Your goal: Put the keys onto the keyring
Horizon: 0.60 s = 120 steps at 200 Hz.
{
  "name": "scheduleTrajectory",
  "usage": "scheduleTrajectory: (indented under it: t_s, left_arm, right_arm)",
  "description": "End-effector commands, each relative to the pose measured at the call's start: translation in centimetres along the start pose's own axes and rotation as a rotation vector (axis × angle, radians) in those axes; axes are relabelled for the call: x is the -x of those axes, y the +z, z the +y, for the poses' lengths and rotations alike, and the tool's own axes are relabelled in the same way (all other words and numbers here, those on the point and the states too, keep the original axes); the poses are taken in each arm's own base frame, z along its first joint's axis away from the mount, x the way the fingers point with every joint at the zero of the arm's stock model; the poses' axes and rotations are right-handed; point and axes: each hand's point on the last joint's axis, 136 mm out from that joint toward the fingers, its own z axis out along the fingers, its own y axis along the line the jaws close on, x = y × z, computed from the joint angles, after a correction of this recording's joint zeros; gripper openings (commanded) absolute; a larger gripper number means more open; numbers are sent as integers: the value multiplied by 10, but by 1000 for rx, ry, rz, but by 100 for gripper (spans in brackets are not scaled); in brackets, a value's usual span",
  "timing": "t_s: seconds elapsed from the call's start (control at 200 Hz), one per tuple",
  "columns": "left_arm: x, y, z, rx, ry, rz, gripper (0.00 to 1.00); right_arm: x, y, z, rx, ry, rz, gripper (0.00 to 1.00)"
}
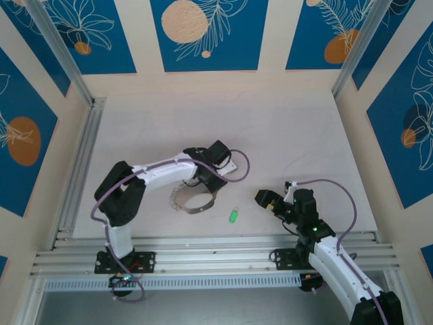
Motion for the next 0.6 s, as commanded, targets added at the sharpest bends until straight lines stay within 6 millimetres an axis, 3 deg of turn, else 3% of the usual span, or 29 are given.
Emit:
scheduleTrajectory:
  t_s: [0.0, 0.21, 0.295, 0.445, 0.47, 0.595]
  left_arm:
    - [7, -17, -18, -165, -72, -40, 0]
    - [8, -22, -29, -264, -128, -18, 0]
    - [9, -23, -27, -260, -148, 0, 14]
    - [5, -21, -20, -193, -153, 73, 19]
    - [3, -19, -19, -174, -149, 98, 21]
    - [-4, -14, -17, -104, -128, 174, 30]
  right_arm:
    - [-2, 0, -8, -35, -19, -5, 100]
    - [-4, 0, -7, -35, -34, 2, 100]
    - [-4, 0, -6, -36, -40, 2, 99]
    - [-7, 0, -9, -54, -44, 17, 99]
    - [0, -2, 2, -36, -56, 3, 99]
    - [2, -6, 5, -50, -74, 8, 99]
